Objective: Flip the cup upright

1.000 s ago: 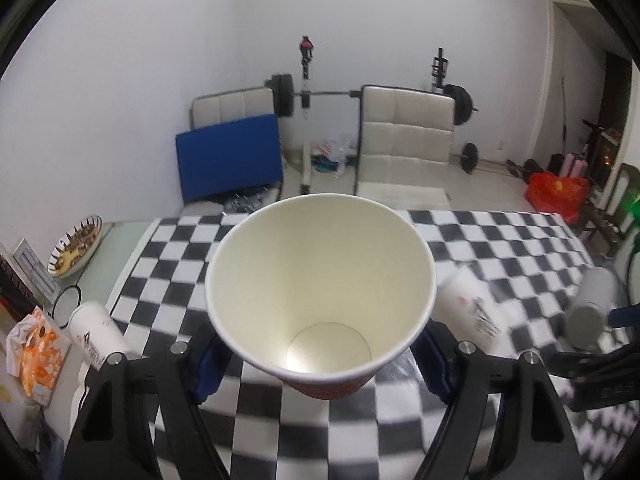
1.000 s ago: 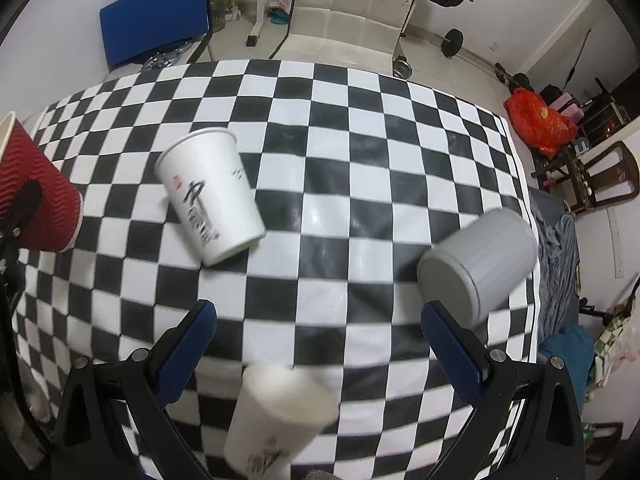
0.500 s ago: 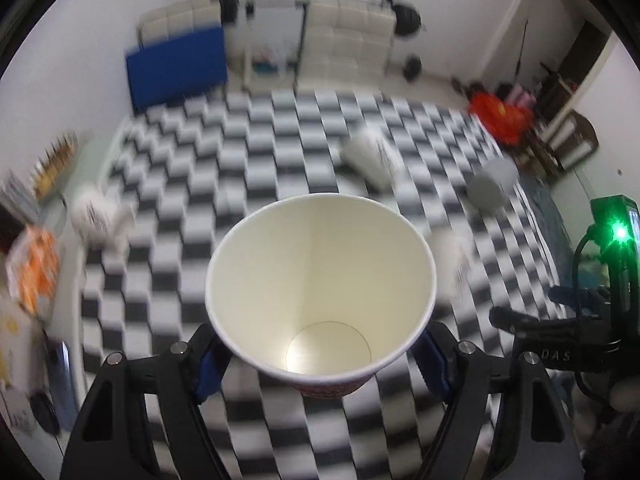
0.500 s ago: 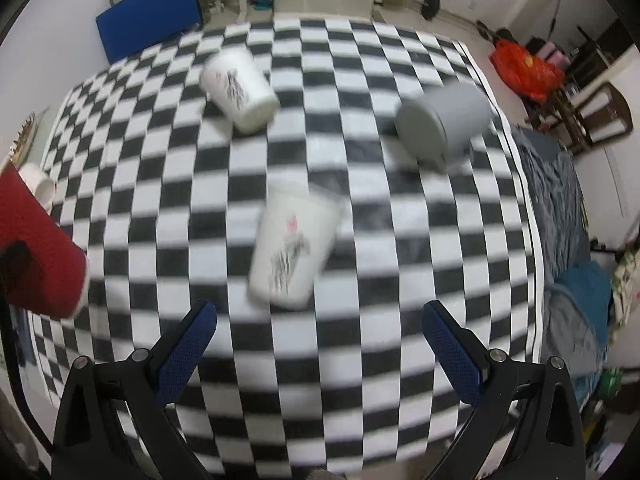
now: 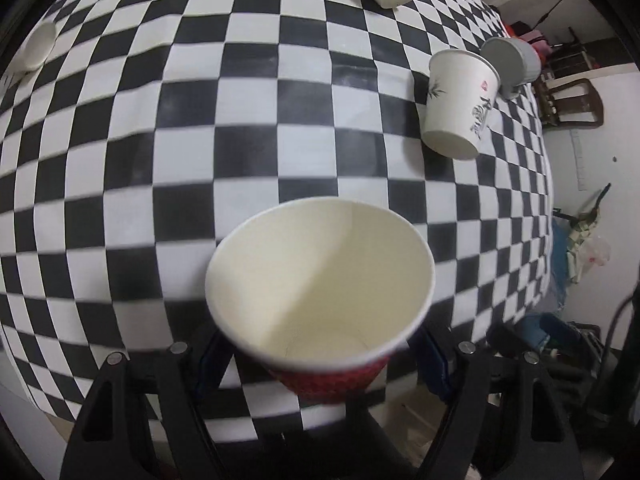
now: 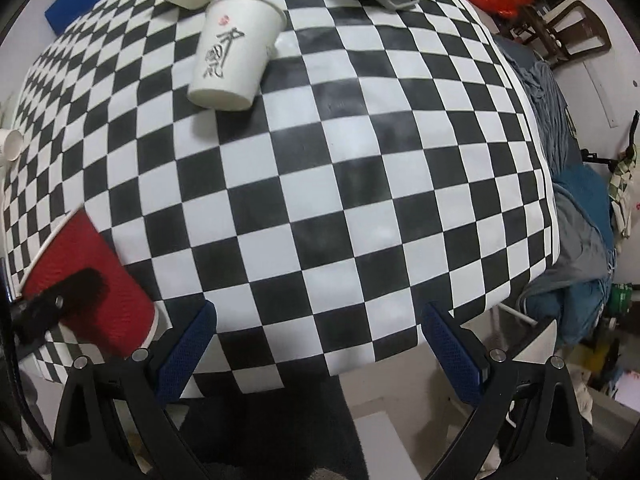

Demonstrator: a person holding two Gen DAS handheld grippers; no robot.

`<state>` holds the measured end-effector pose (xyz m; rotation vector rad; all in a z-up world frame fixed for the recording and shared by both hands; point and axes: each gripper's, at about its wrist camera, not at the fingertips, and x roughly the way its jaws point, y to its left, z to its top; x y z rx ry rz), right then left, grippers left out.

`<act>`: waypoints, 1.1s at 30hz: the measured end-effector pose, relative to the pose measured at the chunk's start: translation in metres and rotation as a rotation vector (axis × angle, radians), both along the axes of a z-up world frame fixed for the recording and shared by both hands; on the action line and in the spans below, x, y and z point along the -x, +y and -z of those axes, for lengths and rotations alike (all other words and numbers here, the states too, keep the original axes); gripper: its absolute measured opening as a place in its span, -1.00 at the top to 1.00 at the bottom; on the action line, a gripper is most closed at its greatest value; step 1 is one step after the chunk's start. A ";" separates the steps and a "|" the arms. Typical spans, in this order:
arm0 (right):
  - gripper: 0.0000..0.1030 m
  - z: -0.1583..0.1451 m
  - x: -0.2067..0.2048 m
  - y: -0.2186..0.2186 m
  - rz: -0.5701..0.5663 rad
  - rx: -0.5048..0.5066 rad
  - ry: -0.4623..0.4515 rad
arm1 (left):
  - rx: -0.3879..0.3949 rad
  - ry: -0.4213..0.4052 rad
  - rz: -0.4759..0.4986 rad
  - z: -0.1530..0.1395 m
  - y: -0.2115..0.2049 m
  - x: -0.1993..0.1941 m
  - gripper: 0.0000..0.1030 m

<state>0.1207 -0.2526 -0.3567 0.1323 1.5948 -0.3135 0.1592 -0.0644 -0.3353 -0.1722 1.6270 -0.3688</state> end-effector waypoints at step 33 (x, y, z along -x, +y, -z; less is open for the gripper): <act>-1.00 0.012 -0.053 -0.019 0.009 -0.174 -0.016 | -0.088 -0.054 -0.068 0.001 -0.022 -0.034 -0.67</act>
